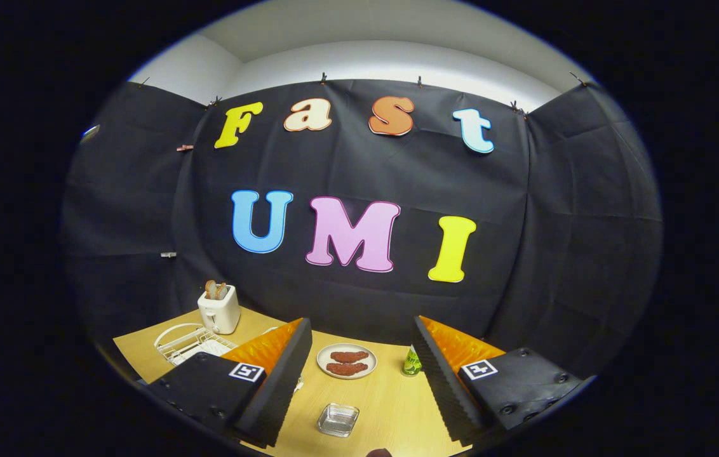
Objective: Take the plate from the dish rack, then take the spoon from the basket and place it into the plate.
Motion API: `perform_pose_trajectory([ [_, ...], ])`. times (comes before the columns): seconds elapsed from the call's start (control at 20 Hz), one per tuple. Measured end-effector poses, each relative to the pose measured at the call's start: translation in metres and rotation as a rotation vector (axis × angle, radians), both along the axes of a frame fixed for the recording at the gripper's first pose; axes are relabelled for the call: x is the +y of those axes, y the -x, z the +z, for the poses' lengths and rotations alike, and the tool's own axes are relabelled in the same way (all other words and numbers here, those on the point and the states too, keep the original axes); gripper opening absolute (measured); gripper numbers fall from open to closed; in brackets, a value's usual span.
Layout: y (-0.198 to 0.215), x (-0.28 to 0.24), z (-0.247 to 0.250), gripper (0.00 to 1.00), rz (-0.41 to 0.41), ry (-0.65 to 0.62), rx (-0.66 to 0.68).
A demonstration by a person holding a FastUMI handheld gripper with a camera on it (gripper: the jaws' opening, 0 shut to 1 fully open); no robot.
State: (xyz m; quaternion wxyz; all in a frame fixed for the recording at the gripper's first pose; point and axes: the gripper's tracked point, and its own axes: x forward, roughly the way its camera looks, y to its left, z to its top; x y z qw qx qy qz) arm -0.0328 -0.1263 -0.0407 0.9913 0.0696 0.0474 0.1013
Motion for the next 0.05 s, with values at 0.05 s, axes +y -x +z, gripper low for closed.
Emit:
perform_pose_trajectory([
  [0.05,-0.0004,-0.0004,-0.0004,0.96,0.000,-0.003,0.002],
])
